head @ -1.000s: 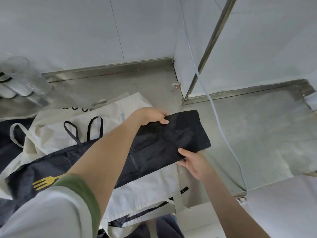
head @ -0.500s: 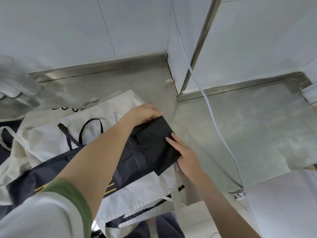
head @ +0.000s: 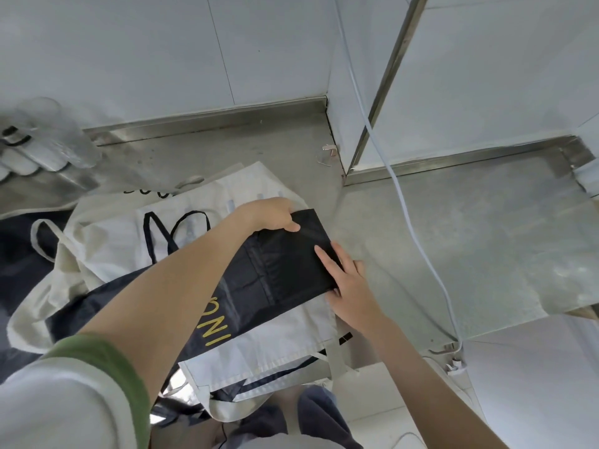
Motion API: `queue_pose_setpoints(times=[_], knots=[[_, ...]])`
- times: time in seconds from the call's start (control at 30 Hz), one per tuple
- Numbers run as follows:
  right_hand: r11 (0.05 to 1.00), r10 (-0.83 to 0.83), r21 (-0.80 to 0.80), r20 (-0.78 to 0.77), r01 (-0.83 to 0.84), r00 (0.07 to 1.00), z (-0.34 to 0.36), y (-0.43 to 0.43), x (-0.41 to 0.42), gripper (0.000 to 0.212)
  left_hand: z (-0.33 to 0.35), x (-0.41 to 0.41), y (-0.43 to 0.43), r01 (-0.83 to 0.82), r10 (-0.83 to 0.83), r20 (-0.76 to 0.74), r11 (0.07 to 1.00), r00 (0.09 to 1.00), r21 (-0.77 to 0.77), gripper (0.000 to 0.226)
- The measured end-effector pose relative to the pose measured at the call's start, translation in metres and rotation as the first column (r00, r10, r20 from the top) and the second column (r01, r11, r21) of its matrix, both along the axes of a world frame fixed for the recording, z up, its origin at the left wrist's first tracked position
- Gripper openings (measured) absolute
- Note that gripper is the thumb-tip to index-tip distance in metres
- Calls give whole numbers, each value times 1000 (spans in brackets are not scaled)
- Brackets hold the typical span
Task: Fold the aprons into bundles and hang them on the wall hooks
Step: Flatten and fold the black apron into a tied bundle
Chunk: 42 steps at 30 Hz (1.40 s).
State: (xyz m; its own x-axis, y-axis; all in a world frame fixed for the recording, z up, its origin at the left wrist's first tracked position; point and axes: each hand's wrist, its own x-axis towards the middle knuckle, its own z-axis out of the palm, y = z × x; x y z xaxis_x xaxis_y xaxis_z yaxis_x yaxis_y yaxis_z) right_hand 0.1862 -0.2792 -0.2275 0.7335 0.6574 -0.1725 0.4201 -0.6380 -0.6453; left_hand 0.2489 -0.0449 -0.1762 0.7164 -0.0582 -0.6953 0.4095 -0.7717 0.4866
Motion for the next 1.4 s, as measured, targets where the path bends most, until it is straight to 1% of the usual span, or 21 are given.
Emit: queue_pose_setpoints(times=[0.07,0.17,0.23,0.27,0.3,0.33,0.4,0.43,0.5,0.53,0.57,0.63,0.67,0.73,0.8,0.9,1.0,1.1,1.23,1.33,1.4], knots=[[977,-117,137,-291,162,950,5,-4,2,65,-1,-2,2,-33,33,-3,997,999,-66,20],[810,-205,320,-632,493,747,11,-3,4,32,-3,-9,5,-76,73,-30,986,997,-151,31],[736,-281,277,-706,618,651,10,1,8,21,-2,-12,4,-85,83,-18,978,996,-190,35],[753,-326,223,-691,620,645,9,3,11,23,-1,-13,3,-77,81,21,984,996,-163,37],[791,-355,162,-663,590,659,6,4,13,25,1,-15,0,-44,51,99,997,994,-69,41],[828,-361,111,-644,550,674,5,5,15,25,4,-18,-6,3,-26,204,994,979,111,45],[841,-387,59,-629,537,675,2,6,18,21,8,-34,-22,-22,-234,452,870,861,492,50],[830,-409,51,-621,556,668,2,7,18,20,9,-48,-30,-70,-318,553,819,770,569,47],[809,-441,51,-606,586,662,6,10,18,19,2,-79,-41,-92,-414,736,838,536,538,34],[793,-450,63,-609,606,653,8,11,16,18,-4,-95,-41,-58,-453,753,838,478,542,37],[767,-452,84,-633,636,628,11,13,15,18,-10,-109,-37,5,-506,684,806,525,592,48],[681,-394,168,-736,713,550,20,14,11,17,-14,-129,-26,99,-546,454,709,704,699,67],[626,-317,225,-802,746,507,24,14,9,19,-17,-133,-20,148,-536,333,668,776,729,71],[555,-109,300,-898,776,425,34,16,5,27,-23,-136,-12,153,-469,243,659,849,737,73],[560,22,308,-934,769,358,39,21,-3,34,-29,-134,-9,143,-458,241,656,856,741,73],[524,26,263,-956,810,293,36,33,-15,41,-33,-134,-6,151,-449,241,676,860,722,73],[484,-62,245,-948,840,312,30,44,-21,50,-32,-134,-7,157,-451,251,691,857,706,79],[492,-151,219,-932,843,330,24,48,-25,41,-27,-134,-10,153,-456,293,717,840,680,87],[413,-262,166,-920,896,291,22,47,-26,31,-22,-142,-16,128,-487,341,702,804,700,80],[373,-268,204,-910,905,316,18,46,-24,34,-26,-149,-18,106,-479,335,684,811,721,74],[375,-251,248,-900,893,356,21,48,-25,37,-30,-150,-16,116,-446,311,706,839,699,73]])
